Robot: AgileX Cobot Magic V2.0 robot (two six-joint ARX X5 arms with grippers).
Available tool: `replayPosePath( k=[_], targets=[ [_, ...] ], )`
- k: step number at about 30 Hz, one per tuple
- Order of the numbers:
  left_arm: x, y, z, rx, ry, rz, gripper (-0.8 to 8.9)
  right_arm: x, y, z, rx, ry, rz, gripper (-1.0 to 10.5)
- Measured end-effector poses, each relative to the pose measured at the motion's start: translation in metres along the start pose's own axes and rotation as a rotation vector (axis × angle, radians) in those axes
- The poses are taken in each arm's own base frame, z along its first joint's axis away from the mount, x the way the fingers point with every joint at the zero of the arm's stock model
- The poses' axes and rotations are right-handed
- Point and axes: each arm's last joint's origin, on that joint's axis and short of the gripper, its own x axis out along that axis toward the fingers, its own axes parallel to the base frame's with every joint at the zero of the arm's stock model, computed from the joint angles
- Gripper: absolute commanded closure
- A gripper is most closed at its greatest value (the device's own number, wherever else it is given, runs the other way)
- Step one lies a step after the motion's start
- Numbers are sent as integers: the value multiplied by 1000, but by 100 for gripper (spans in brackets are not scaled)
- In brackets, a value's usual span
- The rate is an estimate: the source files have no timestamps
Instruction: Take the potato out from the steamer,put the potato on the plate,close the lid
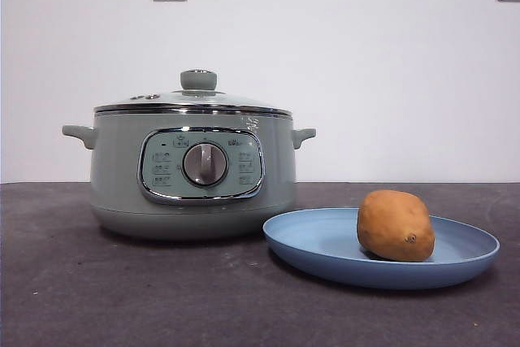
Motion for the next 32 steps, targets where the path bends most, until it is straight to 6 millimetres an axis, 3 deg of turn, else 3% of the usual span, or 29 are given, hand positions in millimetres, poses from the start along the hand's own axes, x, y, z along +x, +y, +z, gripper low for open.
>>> replayPosePath(
  k=[25, 32],
  targets=[
    [0, 0, -3, -3, 30, -2, 817, -1, 0, 0, 0, -3, -4, 945],
    [0, 0, -3, -3, 30, -2, 817, -30, -8, -1, -91, -217, -192, 945]
  ],
)
